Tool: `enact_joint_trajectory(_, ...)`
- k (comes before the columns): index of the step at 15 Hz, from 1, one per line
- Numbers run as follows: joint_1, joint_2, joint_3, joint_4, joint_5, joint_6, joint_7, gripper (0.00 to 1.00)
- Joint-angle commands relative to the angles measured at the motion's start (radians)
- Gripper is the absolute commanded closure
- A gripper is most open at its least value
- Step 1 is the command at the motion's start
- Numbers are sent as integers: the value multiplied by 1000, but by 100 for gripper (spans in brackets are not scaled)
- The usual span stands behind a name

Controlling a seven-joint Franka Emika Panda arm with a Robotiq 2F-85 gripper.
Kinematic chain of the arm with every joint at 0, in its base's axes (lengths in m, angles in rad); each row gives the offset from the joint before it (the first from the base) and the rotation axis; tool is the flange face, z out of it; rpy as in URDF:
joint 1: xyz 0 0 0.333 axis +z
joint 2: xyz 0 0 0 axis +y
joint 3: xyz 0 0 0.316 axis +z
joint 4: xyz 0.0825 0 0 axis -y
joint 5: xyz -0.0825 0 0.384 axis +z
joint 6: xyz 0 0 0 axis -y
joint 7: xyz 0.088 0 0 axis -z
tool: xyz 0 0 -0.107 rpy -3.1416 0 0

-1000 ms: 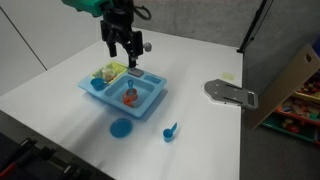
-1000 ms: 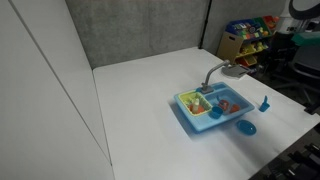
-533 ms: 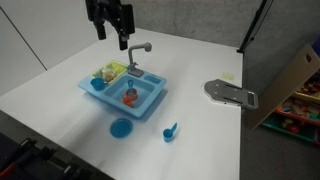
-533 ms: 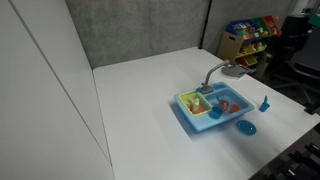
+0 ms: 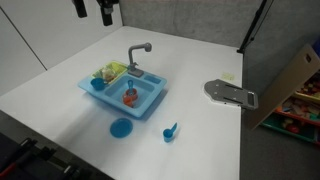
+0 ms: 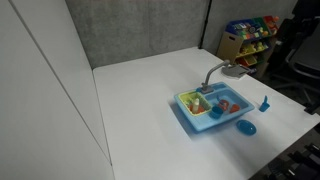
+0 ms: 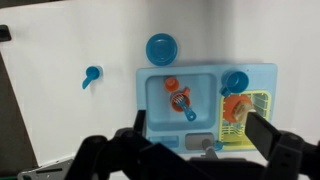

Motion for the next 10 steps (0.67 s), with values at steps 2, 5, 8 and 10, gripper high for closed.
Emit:
enact_joint_trajectory(2, 1, -108, 20, -16, -27, -92, -23, 0)
enact_joint_trajectory(5, 2, -147, 33, -14, -42, -129, -11, 0)
enact_joint_trajectory(8, 1, -132, 33, -2, -31, -122, -8, 0)
enact_joint_trajectory(10, 2, -141, 35, -6, -36, -122, -8, 0)
